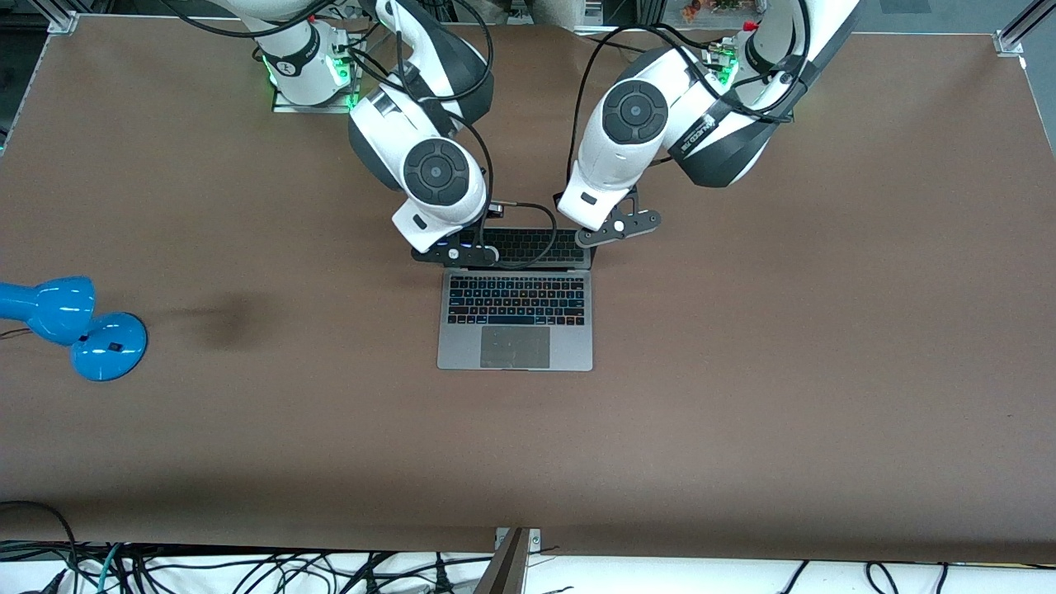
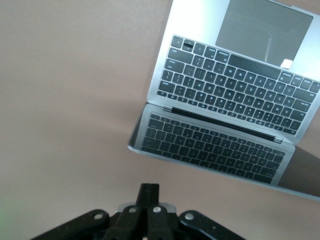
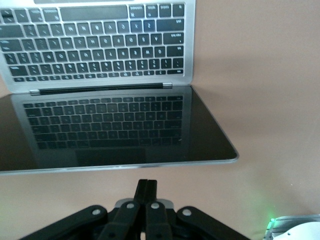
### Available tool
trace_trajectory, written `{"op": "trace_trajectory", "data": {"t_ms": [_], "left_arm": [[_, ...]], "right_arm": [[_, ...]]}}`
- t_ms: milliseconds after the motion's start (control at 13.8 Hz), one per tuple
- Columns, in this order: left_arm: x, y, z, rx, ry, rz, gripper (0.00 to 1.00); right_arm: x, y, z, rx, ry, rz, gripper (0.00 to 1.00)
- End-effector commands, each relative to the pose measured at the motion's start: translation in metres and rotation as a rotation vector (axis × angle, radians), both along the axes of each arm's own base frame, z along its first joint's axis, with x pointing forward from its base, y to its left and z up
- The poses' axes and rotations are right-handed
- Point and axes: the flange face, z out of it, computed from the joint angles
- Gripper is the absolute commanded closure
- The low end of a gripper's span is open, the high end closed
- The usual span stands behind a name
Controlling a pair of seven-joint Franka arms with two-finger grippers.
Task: Close laptop with both arms from behind
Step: 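Lower both grippers behind the open laptop screen's top edge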
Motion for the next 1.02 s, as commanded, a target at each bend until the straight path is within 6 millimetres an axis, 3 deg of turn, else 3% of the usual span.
{"op": "trace_trajectory", "data": {"t_ms": [0, 436, 945], "left_arm": [[0.001, -0.005, -0.009, -0.010, 0.008, 0.014, 1.00], [0.018, 0.001, -0.023, -0.017, 0.003, 0.030, 1.00], [0.056, 0.011, -0.027, -0.034, -0.018, 0.065, 1.00]], "right_arm": [[-0.008, 0.002, -0.005, 0.001, 0.009, 0.015, 0.99], [0.011, 0.001, 0.002, 0.032, -0.121, 0.057, 0.99], [0.033, -0.004, -0.005, 0.055, -0.234, 0.047, 0.99]]}}
